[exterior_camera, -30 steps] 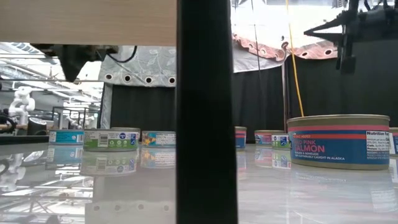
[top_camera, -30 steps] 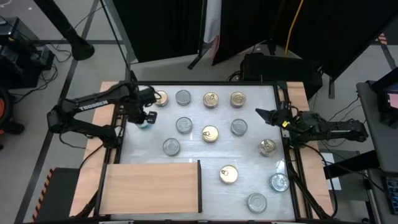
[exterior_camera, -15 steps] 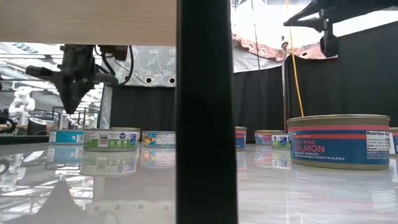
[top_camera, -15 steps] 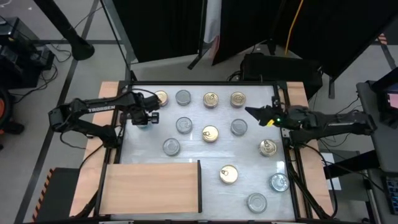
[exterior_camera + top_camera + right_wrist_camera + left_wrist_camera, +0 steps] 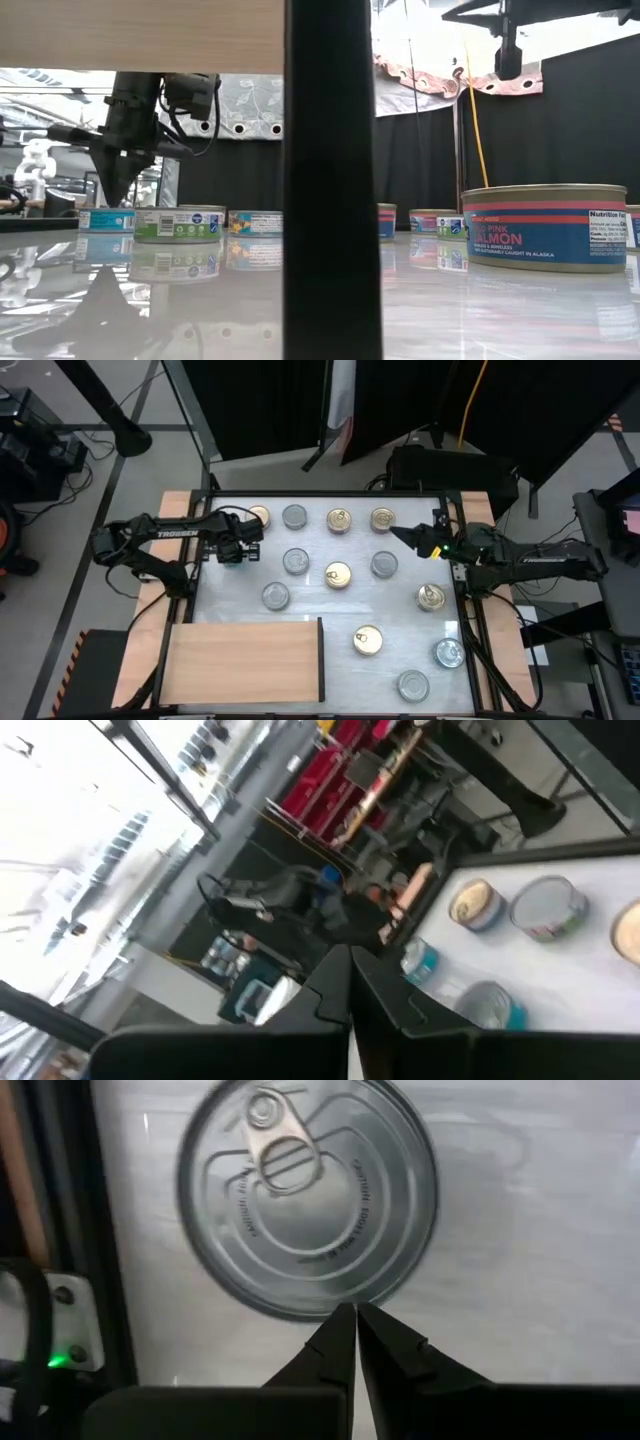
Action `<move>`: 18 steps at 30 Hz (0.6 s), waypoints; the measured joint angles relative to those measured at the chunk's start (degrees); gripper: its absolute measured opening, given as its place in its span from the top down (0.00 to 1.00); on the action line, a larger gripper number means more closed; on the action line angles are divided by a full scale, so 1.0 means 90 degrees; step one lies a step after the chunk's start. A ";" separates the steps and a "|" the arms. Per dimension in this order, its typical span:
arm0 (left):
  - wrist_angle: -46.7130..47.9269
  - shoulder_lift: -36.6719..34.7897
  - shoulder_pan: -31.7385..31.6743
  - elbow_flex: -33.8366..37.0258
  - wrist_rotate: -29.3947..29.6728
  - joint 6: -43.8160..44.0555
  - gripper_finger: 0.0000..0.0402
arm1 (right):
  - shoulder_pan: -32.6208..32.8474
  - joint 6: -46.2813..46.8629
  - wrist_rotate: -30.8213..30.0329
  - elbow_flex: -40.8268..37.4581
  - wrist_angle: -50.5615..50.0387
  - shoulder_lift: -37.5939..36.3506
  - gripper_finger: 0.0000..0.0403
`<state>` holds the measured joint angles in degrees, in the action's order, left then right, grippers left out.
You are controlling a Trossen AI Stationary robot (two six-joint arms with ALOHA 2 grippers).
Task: Stack canned seafood by type on shelf
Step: Put the top right yellow blue tuna can on the shelf
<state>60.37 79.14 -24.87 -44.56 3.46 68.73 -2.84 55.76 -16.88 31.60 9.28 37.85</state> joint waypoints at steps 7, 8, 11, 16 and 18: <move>-0.0061 0.0280 0.0069 -0.0032 0.0097 -0.0005 0.94 | -0.0195 -0.0016 0.0034 0.0001 -0.0071 0.0023 1.00; -0.0085 0.0302 0.0076 -0.0032 0.0102 -0.0005 0.94 | -0.0210 -0.0016 0.0034 0.0001 -0.0079 0.0024 1.00; -0.0122 0.0313 0.0135 -0.0027 0.0040 0.0000 0.94 | -0.0248 -0.0062 0.0034 0.0001 -0.0102 0.0023 1.00; -0.0260 0.0380 0.0396 0.0018 -0.0032 0.0166 0.94 | -0.0270 -0.0218 0.0032 0.0001 -0.0114 0.0024 1.00; -0.0380 0.0500 0.0492 0.0005 -0.0040 0.0218 0.94 | -0.0273 -0.0287 0.0033 0.0001 -0.0140 0.0029 1.00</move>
<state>56.95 83.64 -20.44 -44.51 3.10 70.69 -5.30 53.17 -16.58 31.62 8.02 38.11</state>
